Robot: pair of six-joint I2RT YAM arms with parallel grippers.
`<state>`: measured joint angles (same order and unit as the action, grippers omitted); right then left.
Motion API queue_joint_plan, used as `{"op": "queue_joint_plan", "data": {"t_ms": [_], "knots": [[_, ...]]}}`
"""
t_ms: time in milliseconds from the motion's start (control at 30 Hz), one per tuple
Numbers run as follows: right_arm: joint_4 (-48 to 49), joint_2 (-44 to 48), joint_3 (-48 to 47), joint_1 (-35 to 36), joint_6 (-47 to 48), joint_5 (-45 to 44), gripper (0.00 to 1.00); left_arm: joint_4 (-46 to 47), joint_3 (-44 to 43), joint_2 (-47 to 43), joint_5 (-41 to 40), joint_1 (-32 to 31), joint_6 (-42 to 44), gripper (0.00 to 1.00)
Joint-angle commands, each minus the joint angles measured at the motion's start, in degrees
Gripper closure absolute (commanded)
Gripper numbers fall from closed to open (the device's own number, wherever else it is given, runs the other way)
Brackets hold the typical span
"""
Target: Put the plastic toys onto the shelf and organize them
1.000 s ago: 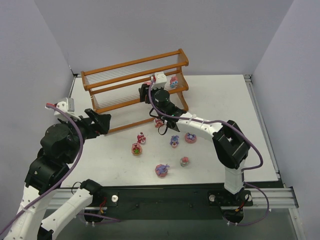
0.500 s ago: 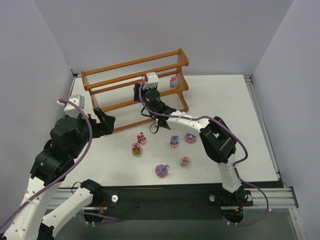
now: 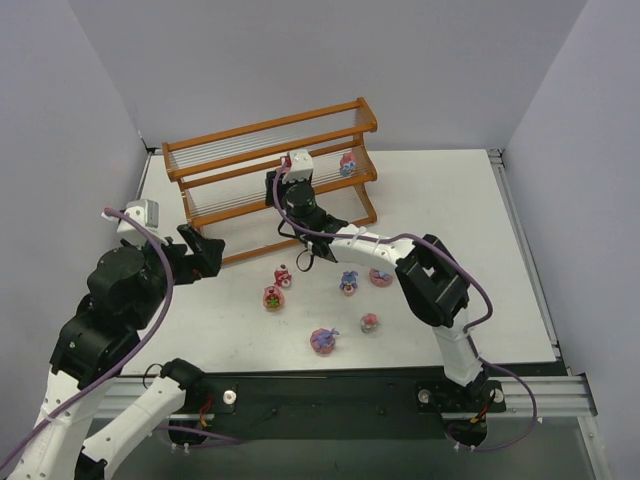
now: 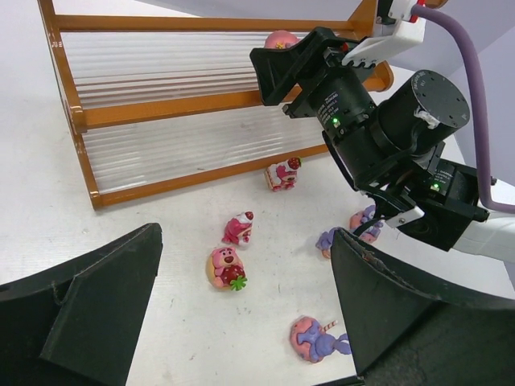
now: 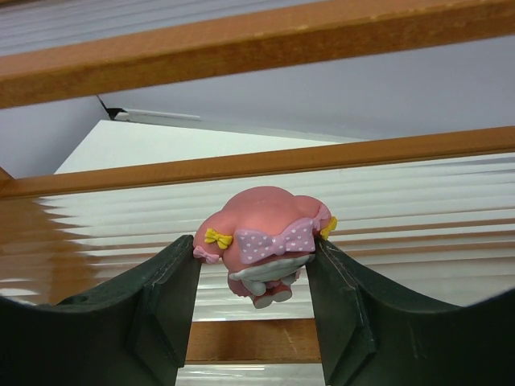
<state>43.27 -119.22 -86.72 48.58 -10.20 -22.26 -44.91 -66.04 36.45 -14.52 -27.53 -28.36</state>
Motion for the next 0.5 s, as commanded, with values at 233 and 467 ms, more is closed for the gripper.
{"op": "queue_joint_plan", "data": {"t_ms": [233,467], "knots": [[4.72,-2.07,-2.75,0.55,-1.4,-5.69,0.64,-1.59,1.44,-2.17,0.81,0.37,-2.05,0.04],[1.91,-2.95,-4.51,0.47,-3.07,-7.88,0.58,-1.76,1.79,-2.35,0.64,0.37,-2.31,0.04]]}}
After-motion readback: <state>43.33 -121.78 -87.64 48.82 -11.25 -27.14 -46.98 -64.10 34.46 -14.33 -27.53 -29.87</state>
